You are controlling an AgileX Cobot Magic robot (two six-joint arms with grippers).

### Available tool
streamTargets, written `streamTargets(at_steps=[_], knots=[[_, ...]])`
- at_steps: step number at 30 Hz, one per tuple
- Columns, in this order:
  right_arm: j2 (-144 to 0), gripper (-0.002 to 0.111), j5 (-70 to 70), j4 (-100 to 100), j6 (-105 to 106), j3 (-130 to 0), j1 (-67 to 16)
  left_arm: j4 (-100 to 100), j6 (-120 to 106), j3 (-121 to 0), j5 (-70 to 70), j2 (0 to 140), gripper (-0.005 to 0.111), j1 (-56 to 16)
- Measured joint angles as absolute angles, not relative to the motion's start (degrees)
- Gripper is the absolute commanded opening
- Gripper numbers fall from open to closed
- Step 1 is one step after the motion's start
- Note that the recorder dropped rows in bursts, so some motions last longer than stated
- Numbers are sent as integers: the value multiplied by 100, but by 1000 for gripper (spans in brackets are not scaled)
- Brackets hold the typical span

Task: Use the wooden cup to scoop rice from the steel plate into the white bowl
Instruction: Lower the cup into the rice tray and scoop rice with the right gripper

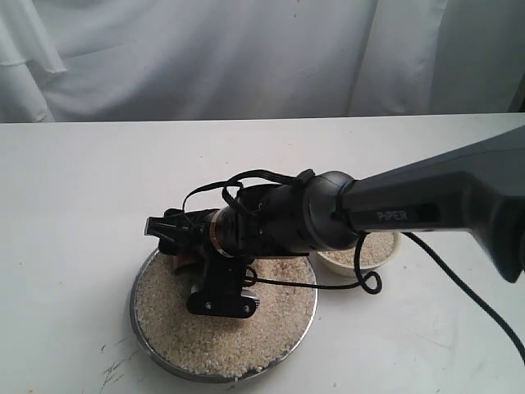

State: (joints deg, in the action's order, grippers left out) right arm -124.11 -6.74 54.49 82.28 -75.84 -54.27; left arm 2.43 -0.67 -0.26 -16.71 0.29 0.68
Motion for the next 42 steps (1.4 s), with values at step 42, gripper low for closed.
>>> streamTargets(at_steps=[42], knots=[[-12174,0,-3147,361,11677,-7910,-5429,243,-67,-26,-1671,29,0,68]])
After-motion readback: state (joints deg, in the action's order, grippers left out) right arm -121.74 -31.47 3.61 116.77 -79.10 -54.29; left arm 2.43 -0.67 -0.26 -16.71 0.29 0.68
